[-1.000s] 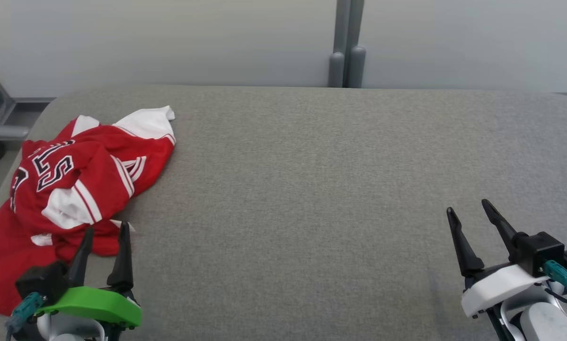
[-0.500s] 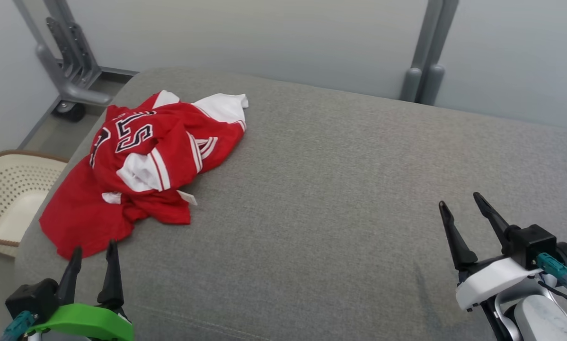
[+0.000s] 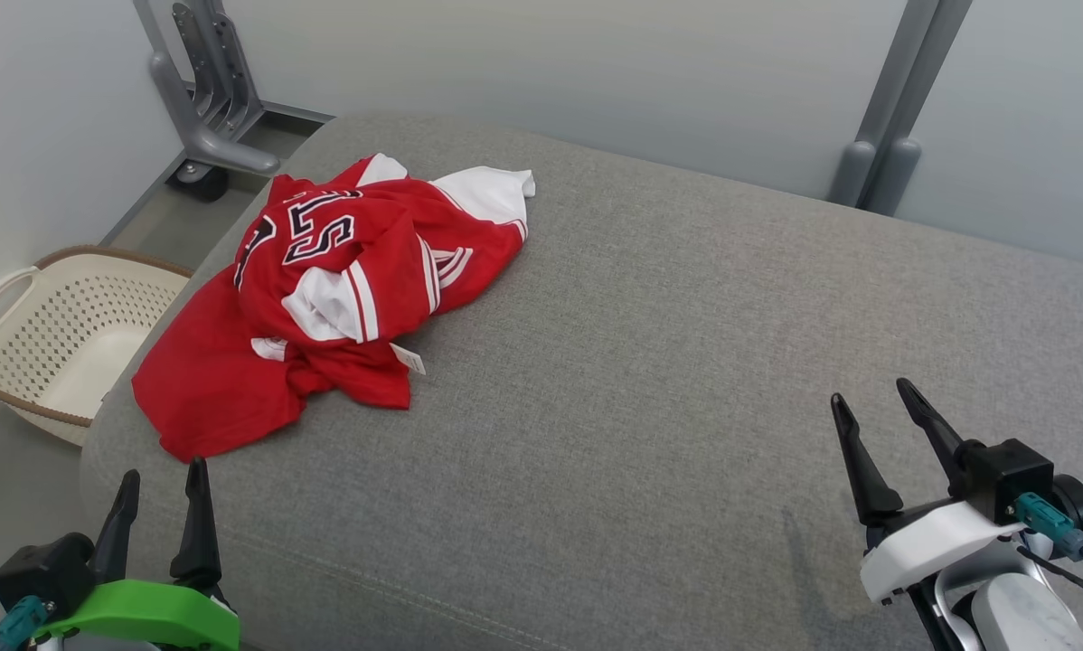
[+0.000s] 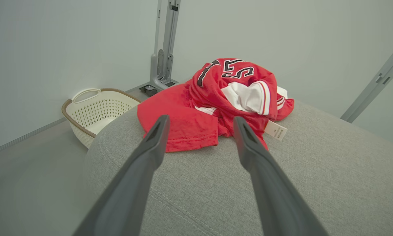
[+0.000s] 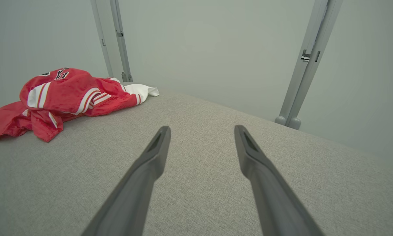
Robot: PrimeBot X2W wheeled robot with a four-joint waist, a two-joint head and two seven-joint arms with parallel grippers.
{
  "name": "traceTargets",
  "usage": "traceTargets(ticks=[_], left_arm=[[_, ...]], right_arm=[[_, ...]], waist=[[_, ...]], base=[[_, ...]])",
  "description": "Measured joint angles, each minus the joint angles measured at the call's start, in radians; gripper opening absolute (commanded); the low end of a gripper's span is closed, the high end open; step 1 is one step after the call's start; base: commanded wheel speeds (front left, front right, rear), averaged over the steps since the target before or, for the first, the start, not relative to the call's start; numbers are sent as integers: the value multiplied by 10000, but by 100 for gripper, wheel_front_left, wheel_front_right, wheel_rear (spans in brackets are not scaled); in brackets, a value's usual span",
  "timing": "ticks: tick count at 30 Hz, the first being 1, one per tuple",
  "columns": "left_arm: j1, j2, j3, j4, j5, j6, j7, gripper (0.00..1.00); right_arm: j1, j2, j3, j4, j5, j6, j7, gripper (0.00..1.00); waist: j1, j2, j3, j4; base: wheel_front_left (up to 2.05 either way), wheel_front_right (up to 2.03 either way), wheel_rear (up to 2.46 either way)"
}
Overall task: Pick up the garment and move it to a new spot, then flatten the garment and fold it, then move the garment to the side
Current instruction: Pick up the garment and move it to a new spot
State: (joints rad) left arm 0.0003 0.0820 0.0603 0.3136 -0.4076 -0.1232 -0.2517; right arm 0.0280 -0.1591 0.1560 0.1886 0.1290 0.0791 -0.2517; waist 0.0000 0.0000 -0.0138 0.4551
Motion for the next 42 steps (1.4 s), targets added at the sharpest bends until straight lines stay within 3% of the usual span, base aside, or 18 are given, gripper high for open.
traceTargets(ticks=[13,27,42], left_arm=[[-925,-111,-487,199,-311,-8,58,100],[-4535,-368,-1039,949,-1085,15,2054,100],[-5567,-261,-1007,2826,-786,616,3127,100]], right_arm=[[-143,-136,-178,-472,-194,2,0,100],[-1326,-525,69,-642,-422,184,-2,100],[-1688,-594,-44,-523,-422,263,-2,100]], waist=[[0,0,756,-111],[1,0,2552,-501],[1,0,3208,-1330]], base=[[0,0,0],[0,0,0],[0,0,0]])
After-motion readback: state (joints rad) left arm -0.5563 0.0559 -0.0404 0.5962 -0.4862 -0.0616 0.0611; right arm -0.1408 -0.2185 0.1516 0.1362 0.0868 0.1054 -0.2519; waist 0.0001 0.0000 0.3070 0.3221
